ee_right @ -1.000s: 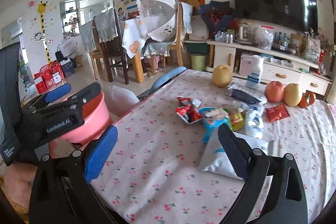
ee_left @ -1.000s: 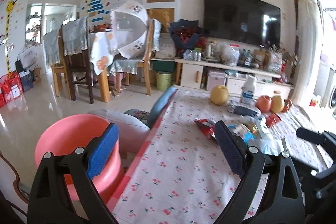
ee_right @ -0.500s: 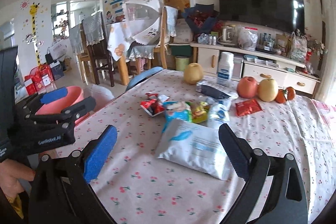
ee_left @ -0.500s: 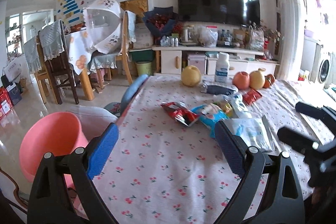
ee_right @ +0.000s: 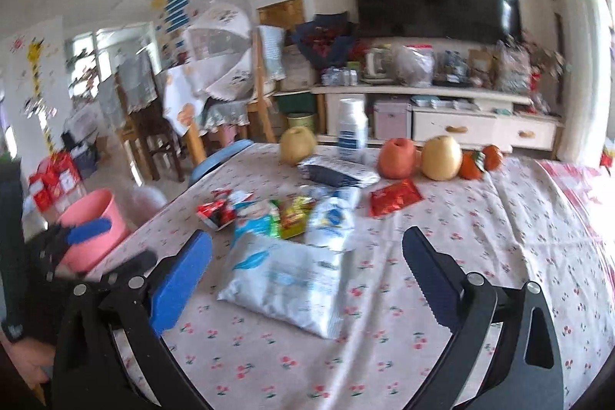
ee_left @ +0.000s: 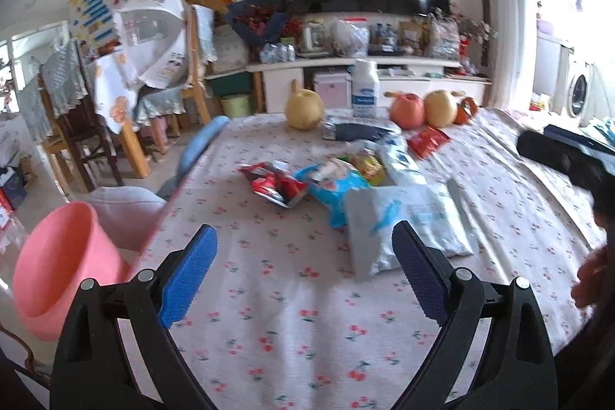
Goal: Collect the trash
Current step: 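Return both tools from the bucket toward the remaining table items, then grasp the white wet-wipes pack with the left tool while the right tool grasps the red snack packet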
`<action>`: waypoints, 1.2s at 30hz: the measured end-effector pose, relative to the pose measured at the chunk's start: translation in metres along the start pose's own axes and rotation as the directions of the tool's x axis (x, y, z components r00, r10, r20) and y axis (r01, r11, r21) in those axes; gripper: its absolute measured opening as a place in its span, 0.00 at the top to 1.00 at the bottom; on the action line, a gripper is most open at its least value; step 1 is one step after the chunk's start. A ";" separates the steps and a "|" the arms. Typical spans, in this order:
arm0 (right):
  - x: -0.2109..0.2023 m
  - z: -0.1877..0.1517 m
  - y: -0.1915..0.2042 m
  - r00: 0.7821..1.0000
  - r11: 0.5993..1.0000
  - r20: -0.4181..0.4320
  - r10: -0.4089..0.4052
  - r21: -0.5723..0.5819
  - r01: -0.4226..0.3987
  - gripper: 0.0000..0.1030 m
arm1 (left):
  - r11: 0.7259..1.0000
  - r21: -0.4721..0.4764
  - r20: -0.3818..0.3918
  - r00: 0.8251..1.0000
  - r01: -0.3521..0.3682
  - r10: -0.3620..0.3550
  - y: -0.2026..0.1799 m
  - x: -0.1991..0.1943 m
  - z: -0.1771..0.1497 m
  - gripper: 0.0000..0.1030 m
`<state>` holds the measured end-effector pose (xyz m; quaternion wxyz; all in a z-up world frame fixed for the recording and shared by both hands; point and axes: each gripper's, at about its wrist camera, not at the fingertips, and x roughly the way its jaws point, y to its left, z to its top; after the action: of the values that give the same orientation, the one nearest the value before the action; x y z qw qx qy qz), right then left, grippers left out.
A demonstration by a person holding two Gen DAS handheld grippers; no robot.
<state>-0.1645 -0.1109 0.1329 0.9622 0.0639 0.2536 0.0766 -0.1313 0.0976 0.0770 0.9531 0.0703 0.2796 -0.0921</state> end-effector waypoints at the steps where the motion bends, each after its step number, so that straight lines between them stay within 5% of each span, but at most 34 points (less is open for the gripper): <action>1: 0.003 0.001 -0.011 1.000 1.000 -0.010 -0.013 0.027 0.013 0.05 | 1.000 -0.001 -0.009 1.000 0.012 -0.012 -0.003 0.002 -0.001 0.10; 6: 0.011 0.008 -0.055 0.995 0.987 -0.038 -0.089 0.133 0.094 0.05 | 0.992 -0.049 -0.065 0.990 0.119 -0.122 -0.025 0.010 -0.007 0.10; 10: 0.021 0.014 -0.076 0.989 0.974 -0.052 -0.140 0.170 0.147 0.05 | 0.965 -0.137 -0.112 0.964 0.225 -0.241 -0.043 0.021 -0.013 0.10; 16: 0.047 0.019 -0.093 0.986 0.966 -0.093 -0.141 0.205 0.158 0.05 | 0.882 -0.386 -0.191 0.912 0.270 -0.363 -0.050 0.056 -0.027 0.10; 26: 0.095 0.026 -0.111 0.973 0.973 -0.193 -0.127 0.168 0.160 0.05 | 0.781 -0.595 -0.179 0.916 0.190 -0.359 -0.049 0.100 -0.021 0.10; 33: 0.134 0.016 -0.115 0.951 0.966 -0.309 0.018 0.251 0.064 0.05 | 0.752 -0.655 -0.209 0.937 0.080 -0.281 -0.035 0.123 -0.002 0.10; 36: 0.146 0.015 -0.109 0.942 0.964 -0.327 0.075 0.267 0.016 0.05 | 0.762 -0.646 -0.230 0.941 0.043 -0.247 -0.033 0.132 0.007 0.10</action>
<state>-0.0189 -0.1933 0.0589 0.8865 0.1823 0.4200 0.0662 -0.0256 0.0458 0.0079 0.8566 -0.2629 0.4406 -0.0552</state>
